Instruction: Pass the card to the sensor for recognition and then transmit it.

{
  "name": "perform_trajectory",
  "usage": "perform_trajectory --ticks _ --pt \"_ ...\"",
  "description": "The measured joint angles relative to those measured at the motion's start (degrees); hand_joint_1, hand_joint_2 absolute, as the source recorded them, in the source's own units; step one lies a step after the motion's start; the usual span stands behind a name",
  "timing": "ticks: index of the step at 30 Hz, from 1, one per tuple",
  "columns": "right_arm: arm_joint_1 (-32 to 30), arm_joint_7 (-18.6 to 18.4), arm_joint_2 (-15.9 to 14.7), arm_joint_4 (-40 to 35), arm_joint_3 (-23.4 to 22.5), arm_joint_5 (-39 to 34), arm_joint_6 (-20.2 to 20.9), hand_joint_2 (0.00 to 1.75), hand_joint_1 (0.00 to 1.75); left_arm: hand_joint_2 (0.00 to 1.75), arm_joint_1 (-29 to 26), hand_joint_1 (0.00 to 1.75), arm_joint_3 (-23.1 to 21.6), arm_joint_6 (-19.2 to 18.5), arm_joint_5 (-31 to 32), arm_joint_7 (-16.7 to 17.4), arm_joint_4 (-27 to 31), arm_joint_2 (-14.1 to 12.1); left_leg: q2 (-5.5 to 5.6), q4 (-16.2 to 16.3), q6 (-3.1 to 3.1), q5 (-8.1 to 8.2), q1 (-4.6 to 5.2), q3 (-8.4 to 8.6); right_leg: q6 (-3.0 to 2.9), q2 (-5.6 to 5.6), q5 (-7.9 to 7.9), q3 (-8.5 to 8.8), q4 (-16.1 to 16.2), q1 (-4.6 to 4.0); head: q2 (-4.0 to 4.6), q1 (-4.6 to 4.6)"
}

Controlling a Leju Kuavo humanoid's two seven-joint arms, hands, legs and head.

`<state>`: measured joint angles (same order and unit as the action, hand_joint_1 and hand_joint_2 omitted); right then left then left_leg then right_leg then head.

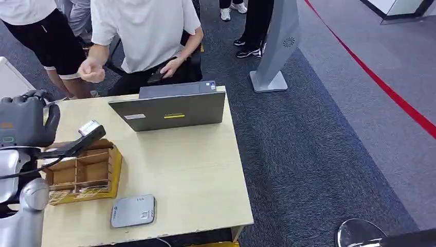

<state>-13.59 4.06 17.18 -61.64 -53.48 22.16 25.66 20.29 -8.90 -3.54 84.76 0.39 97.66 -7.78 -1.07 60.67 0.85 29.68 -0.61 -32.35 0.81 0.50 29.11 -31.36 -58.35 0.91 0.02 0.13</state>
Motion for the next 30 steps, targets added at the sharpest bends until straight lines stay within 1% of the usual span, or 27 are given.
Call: perform_trajectory --ticks 2,3,4,7,11,15,19,25,30 --pt "-0.01 -0.39 0.00 0.00 0.28 -1.09 -0.72 1.75 0.00 1.75 -1.71 1.75 -0.65 0.07 -0.44 -0.15 2.58 0.07 0.01 0.00 0.00 0.00 0.00 -0.03 0.00 0.02 0.00 0.00 0.01 0.00 0.00 0.02" --pt "-0.09 -1.12 0.00 -0.02 0.66 -2.49 -1.84 1.75 0.00 1.75 -2.98 1.75 -0.90 0.35 -1.60 -1.10 3.87 0.15 -0.02 0.00 -0.01 0.01 0.00 -0.02 0.00 -0.02 0.00 -0.01 0.01 0.00 0.00 -0.02" --pt "-0.24 -1.92 0.02 -0.13 1.37 -4.42 -3.10 1.75 0.00 1.75 -4.64 1.75 -1.44 0.83 -2.40 -1.59 5.82 0.15 -0.10 0.00 -0.01 0.03 0.01 0.00 0.00 -0.07 0.00 -0.03 0.01 0.01 0.00 0.04" --pt "-1.55 -3.62 0.04 -1.18 4.21 -8.71 -5.83 1.75 0.00 1.75 -9.76 1.75 -3.56 1.57 -2.58 -1.68 10.45 0.11 -0.03 0.00 -0.01 0.04 0.01 -0.05 0.01 0.00 0.02 -0.07 0.03 0.00 0.00 0.00" --pt "-2.99 -4.59 0.09 -2.49 7.43 -10.68 -7.36 1.75 0.00 1.75 -14.64 1.75 -5.35 1.86 -3.28 -1.68 13.15 -0.39 -0.05 -0.01 -0.01 0.04 0.01 -0.07 0.01 -0.02 0.02 -0.10 0.03 0.00 0.00 0.00" --pt "-3.77 -4.94 0.09 -3.50 9.25 -11.38 -7.65 1.75 0.00 1.75 -19.35 1.75 -6.34 2.23 -3.52 -1.81 13.20 -0.83 -0.06 -0.01 -0.01 0.03 0.00 -0.07 0.01 -0.03 0.01 -0.12 0.03 0.00 0.00 0.02" --pt "-3.92 -5.03 0.09 -4.07 9.94 -11.30 -7.50 1.75 0.00 1.75 -22.12 1.75 -6.45 1.90 -3.87 -1.90 12.56 -0.92 -0.06 -0.01 -0.02 0.02 0.01 -0.06 0.01 -0.03 0.01 -0.09 0.03 0.01 0.00 0.02" --pt "-3.91 -5.07 0.09 -4.57 10.12 -10.36 -7.23 1.75 0.00 1.75 -27.29 1.75 -6.45 2.49 -4.02 -2.27 8.30 -0.61 -0.06 -0.01 -0.01 0.03 0.01 -0.08 0.01 -0.03 0.01 -0.12 0.04 0.01 0.00 0.02" --pt "-3.91 -5.09 0.09 -4.85 10.14 -10.25 -7.21 1.75 0.00 1.75 -29.13 1.75 -6.47 2.97 -4.48 -2.08 6.02 -0.39 -0.04 -0.01 -0.01 0.03 0.01 -0.11 0.01 -0.01 0.01 -0.13 0.04 0.00 0.00 0.02"
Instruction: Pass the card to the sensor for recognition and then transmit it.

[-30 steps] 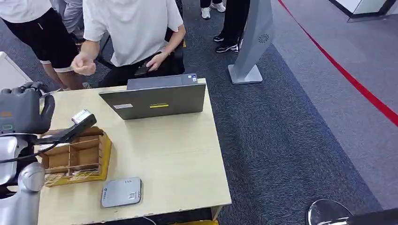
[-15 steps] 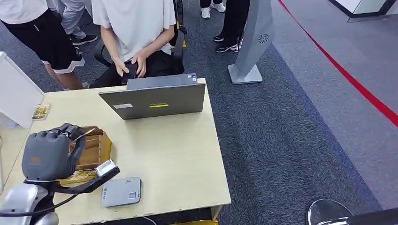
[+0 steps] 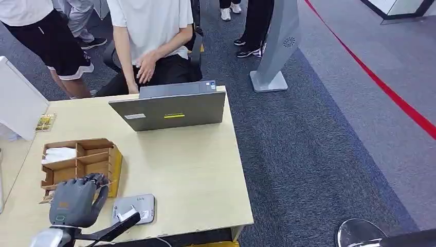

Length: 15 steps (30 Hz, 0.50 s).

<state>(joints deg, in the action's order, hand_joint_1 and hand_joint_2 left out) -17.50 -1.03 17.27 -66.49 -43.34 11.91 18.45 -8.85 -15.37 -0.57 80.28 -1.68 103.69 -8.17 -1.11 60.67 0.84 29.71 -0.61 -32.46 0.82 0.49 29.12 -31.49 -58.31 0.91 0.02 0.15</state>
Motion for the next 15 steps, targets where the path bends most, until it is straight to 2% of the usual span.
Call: perform_trajectory --ticks 8,12,15 --pt "0.03 0.02 0.00 -0.17 0.00 0.13 0.26 1.75 0.00 1.75 -1.23 1.75 -1.09 0.00 0.04 0.57 -2.64 0.44 0.00 0.00 0.00 0.00 0.00 0.00 0.00 0.00 0.00 0.01 -0.01 0.00 0.00 0.00" --pt "0.28 0.33 0.00 -0.17 -0.20 1.53 1.46 1.75 0.00 1.75 -1.95 1.75 -3.56 -0.41 0.74 1.79 -3.75 0.92 0.02 0.00 0.00 0.00 0.00 0.00 0.00 0.02 0.00 0.01 0.00 0.00 0.00 -0.02" --pt "0.68 0.81 0.00 -0.15 -0.65 2.56 2.23 1.75 0.00 1.75 -2.01 1.75 -5.77 -0.74 -0.61 2.08 -4.98 0.27 0.02 0.00 0.00 0.00 0.00 -0.01 0.00 0.01 0.00 0.00 0.01 0.00 0.00 0.00"
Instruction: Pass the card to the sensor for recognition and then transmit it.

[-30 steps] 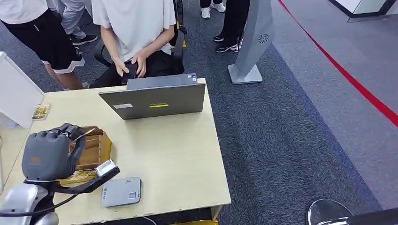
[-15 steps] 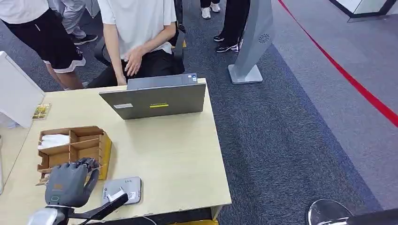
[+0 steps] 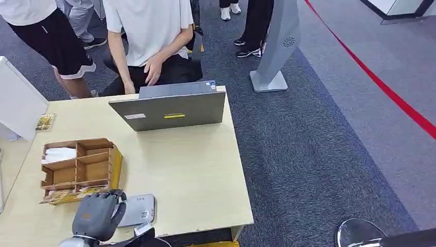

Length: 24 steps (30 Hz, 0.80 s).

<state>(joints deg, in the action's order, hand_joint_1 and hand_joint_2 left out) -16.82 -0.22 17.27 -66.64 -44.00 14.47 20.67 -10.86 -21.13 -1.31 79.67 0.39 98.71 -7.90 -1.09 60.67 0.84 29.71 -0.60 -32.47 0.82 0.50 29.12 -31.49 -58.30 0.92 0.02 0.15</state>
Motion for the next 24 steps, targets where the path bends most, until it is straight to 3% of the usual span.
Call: perform_trajectory --ticks 14,18,24 --pt "0.66 0.48 0.04 0.63 -2.12 1.55 1.18 1.75 0.00 1.75 2.45 1.75 -7.61 -4.26 -4.38 1.03 -4.11 -5.04 0.03 0.00 0.00 -0.01 -0.01 0.02 0.00 0.04 0.00 0.06 -0.02 0.00 0.00 -0.02" --pt "0.50 0.40 0.04 0.63 -2.21 -0.66 -0.35 1.75 0.00 1.75 2.93 1.75 -7.43 -1.48 -2.80 2.21 -3.19 -5.01 0.02 0.00 0.01 -0.02 -0.01 0.02 0.00 0.03 -0.01 0.02 -0.02 -0.01 0.00 0.00" --pt "-0.59 -0.17 0.04 0.46 0.09 -3.76 -2.51 1.75 0.00 1.75 4.34 1.75 -3.35 -0.54 -0.57 -1.16 0.61 -4.42 0.01 0.00 0.02 -0.03 -0.01 0.05 0.00 0.04 -0.02 0.03 -0.03 -0.01 0.00 0.00"
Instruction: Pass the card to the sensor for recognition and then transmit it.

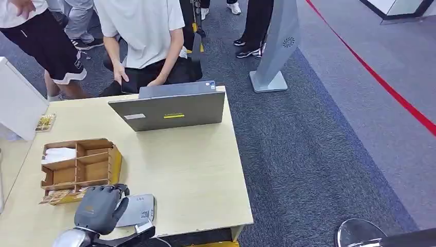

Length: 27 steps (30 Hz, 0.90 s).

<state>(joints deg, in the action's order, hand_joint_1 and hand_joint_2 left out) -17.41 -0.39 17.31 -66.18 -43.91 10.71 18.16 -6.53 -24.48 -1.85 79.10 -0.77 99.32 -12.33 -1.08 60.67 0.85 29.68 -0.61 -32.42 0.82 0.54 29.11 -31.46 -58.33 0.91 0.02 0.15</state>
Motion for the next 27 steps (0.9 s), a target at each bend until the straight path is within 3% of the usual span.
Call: perform_trajectory --ticks 3,4,9,14,20,24,27 --pt "-0.48 -0.02 0.00 -0.15 0.85 -0.17 0.09 1.75 0.00 1.75 1.05 1.75 2.25 6.49 1.66 0.00 2.71 1.18 0.08 0.01 0.03 -0.03 -0.01 -0.07 0.00 0.11 0.00 -0.04 0.00 -0.01 0.00 0.00" --pt "-0.71 -0.02 0.00 -0.20 1.36 -0.24 0.11 1.75 0.00 1.75 2.27 1.75 3.13 6.68 1.92 -0.02 4.09 1.51 0.12 0.00 0.03 -0.03 -0.01 -0.10 0.00 0.17 0.00 -0.03 0.00 -0.01 0.00 -0.04" --pt "-1.07 0.11 0.00 -0.22 2.91 0.26 0.85 1.75 0.00 1.75 10.05 1.75 7.02 4.14 2.71 0.59 9.55 2.45 0.11 0.00 0.00 -0.10 -0.01 -0.06 -0.01 0.14 -0.04 0.00 -0.02 -0.01 0.00 0.00" --pt "-0.66 0.98 0.00 0.19 2.89 3.09 2.70 1.75 0.00 1.75 18.46 1.75 9.53 0.68 6.28 1.18 10.45 2.71 0.12 0.01 0.00 -0.16 -0.01 -0.07 0.02 0.14 -0.08 -0.02 -0.02 -0.02 0.00 -0.02" --pt "0.75 2.38 0.00 2.01 1.68 7.96 5.33 1.75 0.00 1.75 31.77 1.75 10.07 -3.42 10.58 5.60 1.78 0.37 0.10 0.01 -0.03 -0.26 -0.01 -0.08 -0.02 0.11 -0.21 -0.05 -0.04 -0.02 0.00 -0.04" --pt "1.00 2.58 0.00 3.32 0.81 8.76 5.62 1.75 0.00 1.75 36.62 1.75 9.96 -4.01 10.73 9.05 -5.25 -1.18 0.08 0.01 -0.05 -0.28 -0.02 -0.10 -0.02 0.07 -0.22 -0.07 -0.06 -0.01 0.00 -0.02" --pt "1.07 2.49 0.00 3.91 0.76 9.11 5.44 1.75 0.00 1.75 38.23 1.75 9.68 -4.09 10.75 9.84 -8.79 -1.88 0.04 0.01 -0.04 -0.28 -0.01 -0.11 -0.02 0.01 -0.22 -0.10 -0.06 -0.01 0.00 -0.02"
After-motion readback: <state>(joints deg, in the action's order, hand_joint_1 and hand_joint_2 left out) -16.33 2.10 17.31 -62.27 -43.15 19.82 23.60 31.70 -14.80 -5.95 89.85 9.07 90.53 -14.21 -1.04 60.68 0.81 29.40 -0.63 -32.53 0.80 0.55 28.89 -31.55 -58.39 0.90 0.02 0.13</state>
